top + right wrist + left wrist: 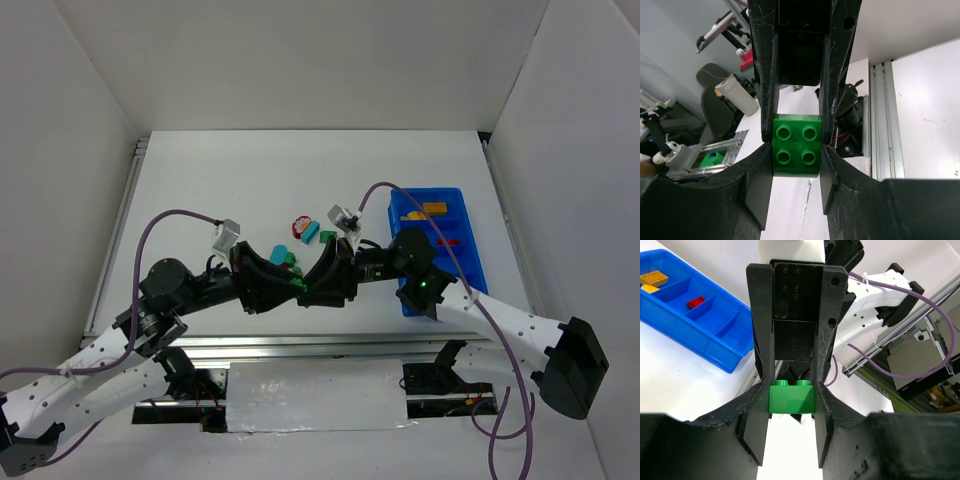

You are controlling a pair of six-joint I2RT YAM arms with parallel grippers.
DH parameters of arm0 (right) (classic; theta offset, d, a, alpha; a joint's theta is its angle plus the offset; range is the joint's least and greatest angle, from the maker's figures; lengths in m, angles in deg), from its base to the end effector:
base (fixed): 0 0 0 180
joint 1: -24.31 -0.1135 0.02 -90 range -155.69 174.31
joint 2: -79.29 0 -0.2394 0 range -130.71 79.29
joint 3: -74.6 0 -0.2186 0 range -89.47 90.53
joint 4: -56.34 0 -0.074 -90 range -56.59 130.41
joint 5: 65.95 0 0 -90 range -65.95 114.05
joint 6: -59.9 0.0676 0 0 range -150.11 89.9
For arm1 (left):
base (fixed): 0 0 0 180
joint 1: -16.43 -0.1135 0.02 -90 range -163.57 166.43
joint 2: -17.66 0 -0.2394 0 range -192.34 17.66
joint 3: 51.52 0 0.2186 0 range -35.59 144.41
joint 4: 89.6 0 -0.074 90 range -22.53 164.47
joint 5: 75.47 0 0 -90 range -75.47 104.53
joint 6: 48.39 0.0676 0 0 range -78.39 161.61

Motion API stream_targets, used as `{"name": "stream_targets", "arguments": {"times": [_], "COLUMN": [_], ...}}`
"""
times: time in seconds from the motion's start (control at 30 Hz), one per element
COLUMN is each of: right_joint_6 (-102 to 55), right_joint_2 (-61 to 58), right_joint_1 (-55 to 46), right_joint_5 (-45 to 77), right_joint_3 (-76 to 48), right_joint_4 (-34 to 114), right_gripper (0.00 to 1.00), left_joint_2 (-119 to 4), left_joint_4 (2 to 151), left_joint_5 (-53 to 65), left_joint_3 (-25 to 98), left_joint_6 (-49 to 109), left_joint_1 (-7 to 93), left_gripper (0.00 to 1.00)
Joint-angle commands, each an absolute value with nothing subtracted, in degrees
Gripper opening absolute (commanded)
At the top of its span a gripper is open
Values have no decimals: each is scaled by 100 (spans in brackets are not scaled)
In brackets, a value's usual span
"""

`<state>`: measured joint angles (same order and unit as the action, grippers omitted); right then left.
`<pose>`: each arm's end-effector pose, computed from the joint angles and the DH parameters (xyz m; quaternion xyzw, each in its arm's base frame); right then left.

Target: Sort the legos into containers by color

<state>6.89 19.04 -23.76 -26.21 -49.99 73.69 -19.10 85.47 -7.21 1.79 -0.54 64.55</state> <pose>0.1173 0.2084 0.3283 -0.3844 0.5320 0.6732 0.3407 0.0960 -0.1446 0.3466 0.1783 0.6121 -0.6235 0.4525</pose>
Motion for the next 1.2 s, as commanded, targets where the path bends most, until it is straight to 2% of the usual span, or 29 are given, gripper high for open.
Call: {"name": "stream_targets", "arguments": {"times": [0.0,0.1,0.13,0.17,0.37,0.53,0.6,0.67,0.7,0.73,0.87,0.9,1.03,1.17], "right_joint_6": [497,295,268,250,127,-119,-197,11,222,433,1144,1242,1603,1569], "right_joint_2": [1820,1882,1899,1908,2049,2251,2417,2558,2567,2550,2365,2461,2717,2323], "right_joint_1": [-2491,-2508,-2500,-2508,-2500,-2369,-2263,-1930,-1728,-1465,1148,1470,2386,2826], "right_joint_5": [-2298,-2122,-2086,-2068,-1788,-1296,-597,186,1252,1680,2017,2167,3465,3539], "right_joint_3": [-4807,-4877,-4912,-4982,-5168,-5220,-5151,-5002,-4940,-4861,-4605,-4640,-4737,-4518], "right_joint_4": [7514,7127,7083,7030,6688,5846,5336,4414,4062,3267,2127,2073,1906,1914], "right_gripper": [0,0,0,0,0,0,0,0,0,0,0,0,0,0], "left_joint_2": [-1847,-1698,-1663,-1584,-1530,-1653,-1671,-1662,-1662,-1653,-1575,-1557,-1346,-1214], "left_joint_4": [8617,8274,8055,7940,7570,7201,6868,6291,6069,5841,4829,4662,3802,3343], "left_joint_5": [-474,-52,80,221,977,1461,1864,2529,2769,2997,3886,4070,4572,4854], "left_joint_3": [316,465,509,553,844,1212,1379,1598,1669,1740,2038,2074,2145,2136], "left_joint_6": [12,127,162,206,382,531,575,558,567,567,672,707,795,725], "left_joint_1": [6495,6486,6486,6486,6486,6486,6486,6486,6486,6486,6486,6495,6486,6486], "left_gripper": [22,39,50,58,62,65,69,73,79,81,96,98,99,99]}}
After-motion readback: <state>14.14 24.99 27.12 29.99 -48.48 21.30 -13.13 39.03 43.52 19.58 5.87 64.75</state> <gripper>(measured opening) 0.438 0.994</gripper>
